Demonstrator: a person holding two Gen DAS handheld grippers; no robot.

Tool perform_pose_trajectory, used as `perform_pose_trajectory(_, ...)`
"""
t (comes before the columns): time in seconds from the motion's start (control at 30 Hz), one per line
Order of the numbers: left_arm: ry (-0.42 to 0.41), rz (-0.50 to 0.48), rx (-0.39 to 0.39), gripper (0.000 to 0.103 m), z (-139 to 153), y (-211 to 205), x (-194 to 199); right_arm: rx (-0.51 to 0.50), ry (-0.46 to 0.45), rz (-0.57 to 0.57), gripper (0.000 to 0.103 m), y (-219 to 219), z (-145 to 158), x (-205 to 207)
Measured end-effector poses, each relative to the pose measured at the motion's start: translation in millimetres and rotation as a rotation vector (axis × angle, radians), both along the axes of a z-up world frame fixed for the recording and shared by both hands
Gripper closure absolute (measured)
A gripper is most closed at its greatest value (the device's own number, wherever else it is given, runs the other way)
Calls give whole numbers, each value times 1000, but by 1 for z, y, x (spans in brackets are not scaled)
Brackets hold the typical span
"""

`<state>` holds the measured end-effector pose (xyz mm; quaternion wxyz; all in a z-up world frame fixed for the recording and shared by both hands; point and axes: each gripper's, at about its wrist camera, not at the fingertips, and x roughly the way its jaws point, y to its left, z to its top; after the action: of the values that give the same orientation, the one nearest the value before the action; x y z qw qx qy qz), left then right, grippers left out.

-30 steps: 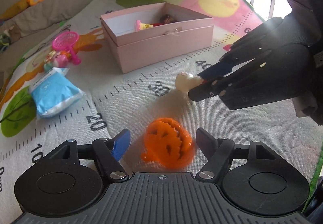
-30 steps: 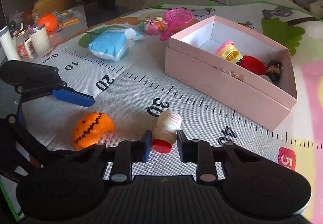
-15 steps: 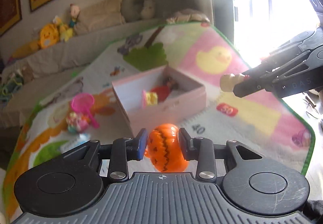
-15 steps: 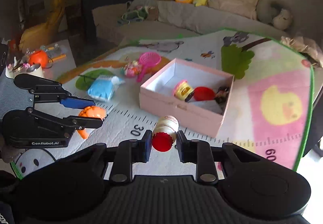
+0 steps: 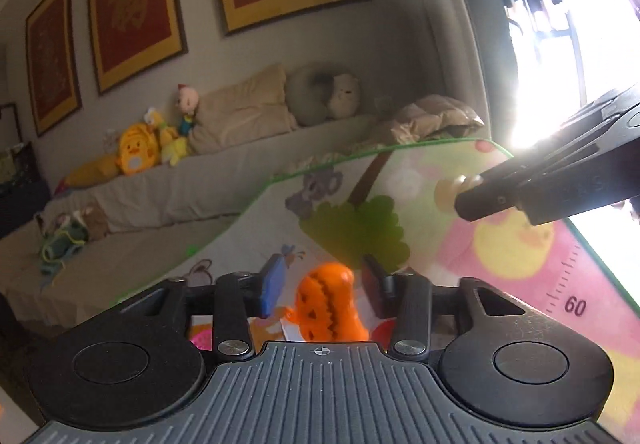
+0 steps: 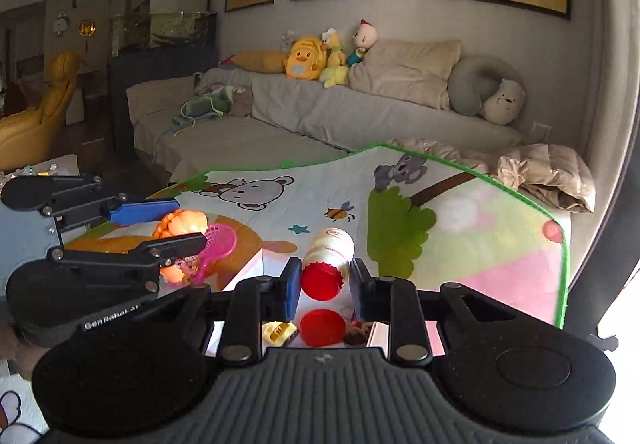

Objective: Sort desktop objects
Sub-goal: 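Drop the white bottle into the pink box while left drops the pumpkin in, then grasp the pink net scoop by its rim with the right gripper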

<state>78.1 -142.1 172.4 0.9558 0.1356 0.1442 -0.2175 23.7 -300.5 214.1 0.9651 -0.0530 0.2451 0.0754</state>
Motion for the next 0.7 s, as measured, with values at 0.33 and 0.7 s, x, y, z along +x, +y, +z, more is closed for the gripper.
perform_pose_trajectory(0.33,193,221,43,6,-101,104,-14,104,218,-76,56,1,-56,76)
perform_pose_trajectory(0.7,316,319,-189,3,-165,193,-26,63,372,-14,19,119,-79,171)
